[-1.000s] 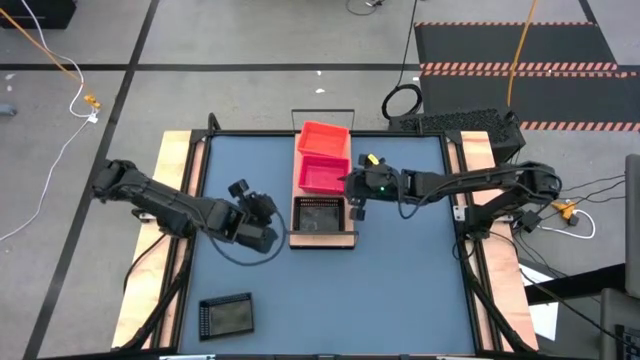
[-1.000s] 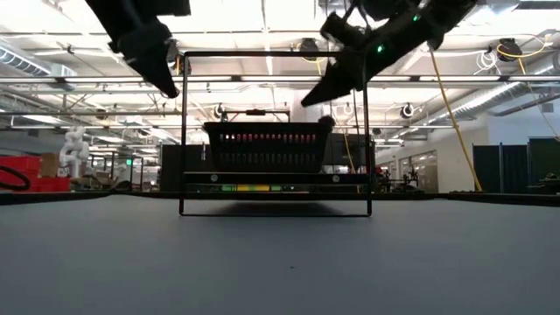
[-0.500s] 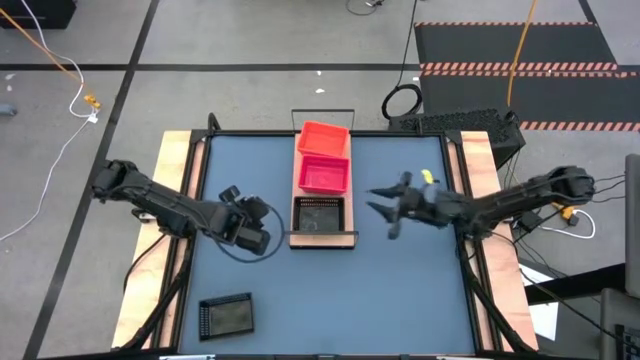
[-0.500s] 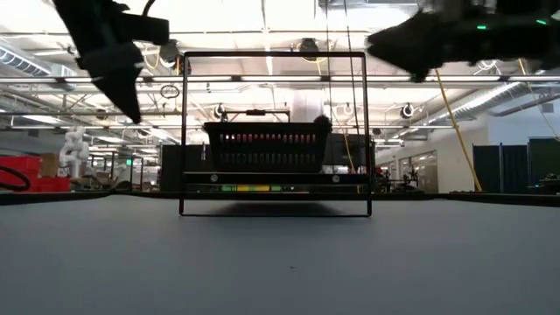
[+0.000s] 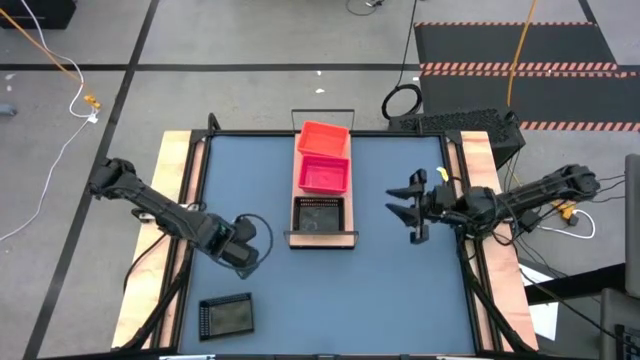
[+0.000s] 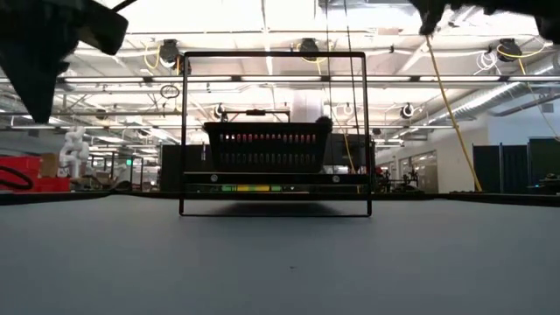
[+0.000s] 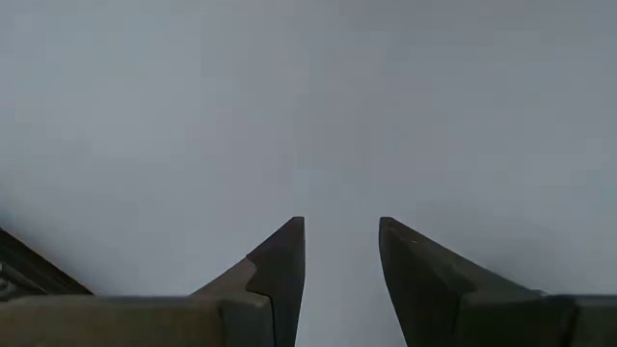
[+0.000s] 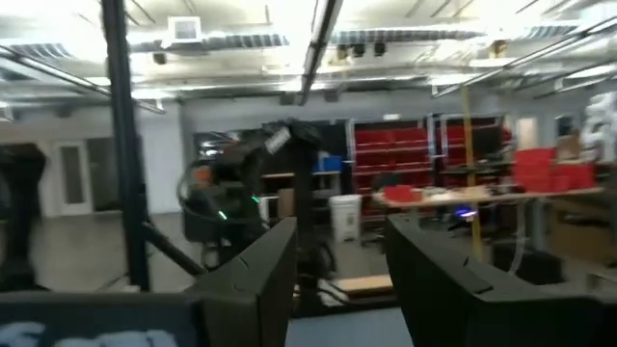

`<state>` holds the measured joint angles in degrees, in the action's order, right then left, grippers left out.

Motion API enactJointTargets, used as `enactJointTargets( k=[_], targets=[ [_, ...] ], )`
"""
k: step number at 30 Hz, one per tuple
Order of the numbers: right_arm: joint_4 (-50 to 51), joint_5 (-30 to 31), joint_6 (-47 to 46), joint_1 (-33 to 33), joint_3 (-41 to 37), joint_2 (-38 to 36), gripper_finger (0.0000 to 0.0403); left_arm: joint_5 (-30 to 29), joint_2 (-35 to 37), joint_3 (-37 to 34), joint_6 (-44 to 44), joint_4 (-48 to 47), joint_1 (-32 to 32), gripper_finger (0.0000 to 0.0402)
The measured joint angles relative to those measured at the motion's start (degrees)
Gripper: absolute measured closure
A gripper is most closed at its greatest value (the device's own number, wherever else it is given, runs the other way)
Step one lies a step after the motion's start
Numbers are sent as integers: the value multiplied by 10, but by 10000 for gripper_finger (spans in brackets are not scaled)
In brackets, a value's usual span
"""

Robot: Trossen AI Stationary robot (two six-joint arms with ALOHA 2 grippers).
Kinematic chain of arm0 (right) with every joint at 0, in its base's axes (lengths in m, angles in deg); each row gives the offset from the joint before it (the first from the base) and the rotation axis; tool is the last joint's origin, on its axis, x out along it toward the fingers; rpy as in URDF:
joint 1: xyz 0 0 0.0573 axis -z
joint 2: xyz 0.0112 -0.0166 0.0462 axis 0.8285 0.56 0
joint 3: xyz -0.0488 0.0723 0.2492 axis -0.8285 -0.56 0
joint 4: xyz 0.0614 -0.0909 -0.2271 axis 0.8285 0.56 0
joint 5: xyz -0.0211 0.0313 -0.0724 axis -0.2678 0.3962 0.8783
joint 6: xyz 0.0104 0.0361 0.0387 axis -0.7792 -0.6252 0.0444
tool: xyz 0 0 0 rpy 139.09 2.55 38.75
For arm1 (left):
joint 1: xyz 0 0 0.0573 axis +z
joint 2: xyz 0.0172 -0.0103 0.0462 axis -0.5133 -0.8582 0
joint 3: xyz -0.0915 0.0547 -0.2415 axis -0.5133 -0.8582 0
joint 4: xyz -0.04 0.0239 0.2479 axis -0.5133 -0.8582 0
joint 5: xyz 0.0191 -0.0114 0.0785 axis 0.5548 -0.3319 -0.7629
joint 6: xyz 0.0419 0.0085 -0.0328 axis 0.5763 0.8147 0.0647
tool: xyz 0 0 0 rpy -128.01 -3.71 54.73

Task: Stack baskets on shelf by color
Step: Stack the black bin on the stacked black bins on the shelf

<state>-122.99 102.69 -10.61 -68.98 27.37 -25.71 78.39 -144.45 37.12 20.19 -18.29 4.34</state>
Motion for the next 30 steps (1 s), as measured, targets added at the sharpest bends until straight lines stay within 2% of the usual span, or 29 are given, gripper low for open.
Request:
enactJointTargets(
  k=[3, 7, 9, 15, 19, 26, 30],
  targets=[
    [39, -1, -25, -18, 42, 10, 253, -8, 0, -24, -82, 12, -20, 266],
    [60, -1, -27, -44, 59, 15, 253, 129, 0, -70, -209, 36, -63, 266],
    [53, 0, -19, -50, 59, 12, 253, 172, 0, -90, -286, 54, -100, 266],
    [53, 2, 17, -51, 60, -4, 253, 203, 0, -108, -473, 159, -222, 266],
    [52, 30, 36, -51, 60, -7, 253, 209, 0, -96, -553, 155, -267, 266],
    [51, 76, 52, -50, 60, -7, 253, 204, 8, -95, -587, 131, -288, 266],
    [51, 74, 51, -50, 60, 0, 253, 150, 8, -95, -583, 117, -277, 266]
  ],
)
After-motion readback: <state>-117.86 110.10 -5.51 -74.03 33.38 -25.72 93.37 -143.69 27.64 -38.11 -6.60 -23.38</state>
